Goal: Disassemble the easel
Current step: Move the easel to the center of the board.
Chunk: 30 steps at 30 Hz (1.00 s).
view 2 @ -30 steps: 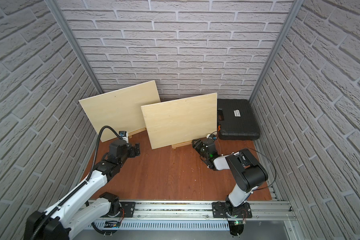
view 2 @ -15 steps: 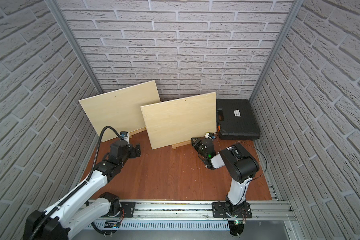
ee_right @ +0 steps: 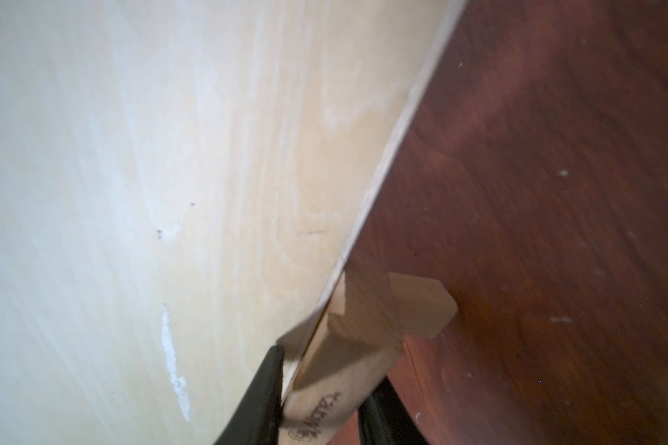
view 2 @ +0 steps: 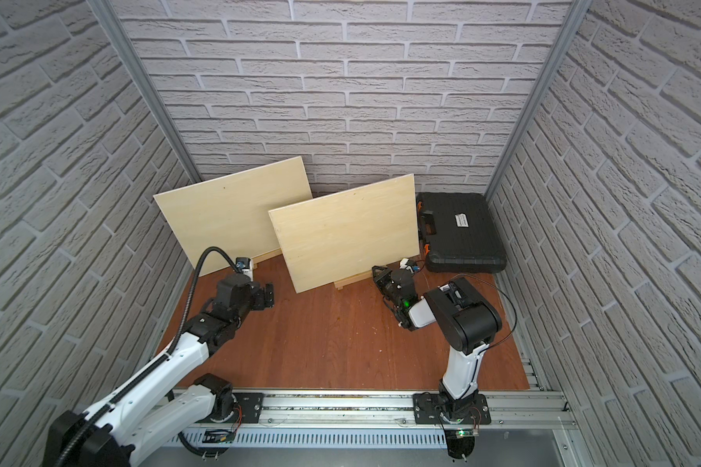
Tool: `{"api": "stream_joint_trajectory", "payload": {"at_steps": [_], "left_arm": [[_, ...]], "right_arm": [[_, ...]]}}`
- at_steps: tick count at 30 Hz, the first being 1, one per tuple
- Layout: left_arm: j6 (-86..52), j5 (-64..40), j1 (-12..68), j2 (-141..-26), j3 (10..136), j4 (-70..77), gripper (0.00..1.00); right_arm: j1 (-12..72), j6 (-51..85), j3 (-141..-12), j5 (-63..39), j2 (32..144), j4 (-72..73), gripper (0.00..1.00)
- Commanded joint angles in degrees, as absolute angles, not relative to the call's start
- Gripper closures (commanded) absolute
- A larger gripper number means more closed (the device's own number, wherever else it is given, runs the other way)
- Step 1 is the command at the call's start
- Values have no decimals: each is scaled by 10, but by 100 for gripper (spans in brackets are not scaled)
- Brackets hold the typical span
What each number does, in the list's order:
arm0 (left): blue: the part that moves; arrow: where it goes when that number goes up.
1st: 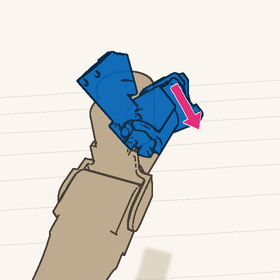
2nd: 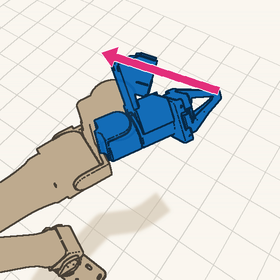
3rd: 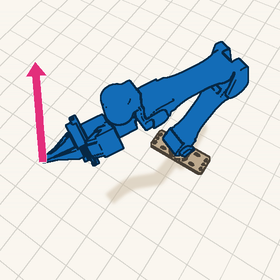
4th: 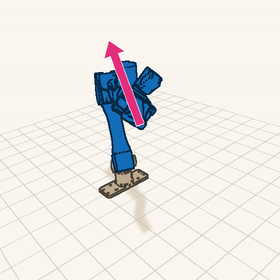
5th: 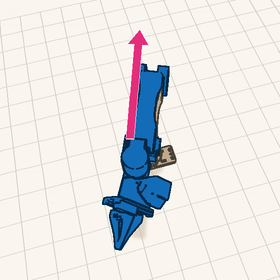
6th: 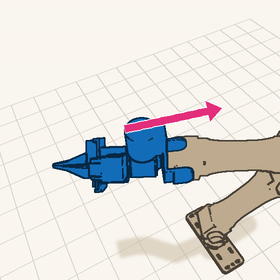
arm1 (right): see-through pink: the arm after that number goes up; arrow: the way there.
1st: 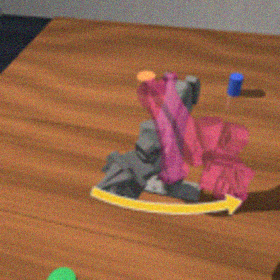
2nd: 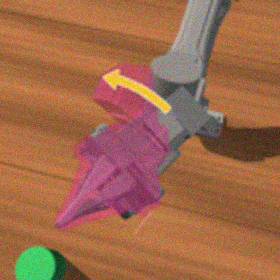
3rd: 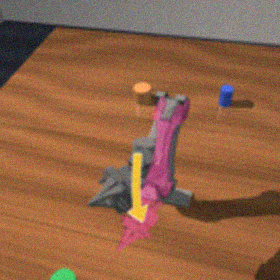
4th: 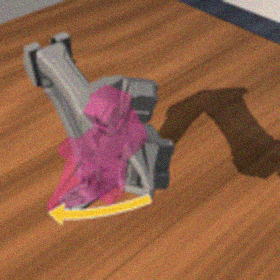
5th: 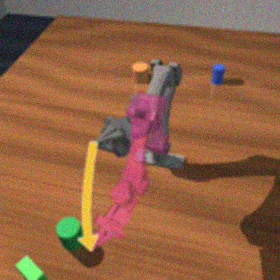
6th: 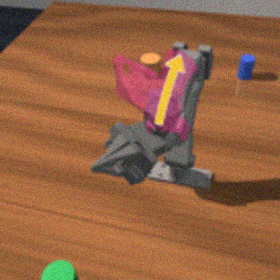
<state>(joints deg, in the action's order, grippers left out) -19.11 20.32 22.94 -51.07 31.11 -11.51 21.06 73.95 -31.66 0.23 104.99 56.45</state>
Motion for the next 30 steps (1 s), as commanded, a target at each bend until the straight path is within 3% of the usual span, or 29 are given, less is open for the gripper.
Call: {"api": "stream_joint_trajectory", "payload": {"at_steps": [1,18,30], "left_arm": [[-181,218,235,-493,336,-131,2],[-183,230,239,-398,358,-220,2],[-186,238,240,-363,366,-262,2]], "right_arm": [[231,723,-305,14,1057,577,82],[301,809,-252,65,1059,603,90],[423,874,-241,150,1049,578,90]]}}
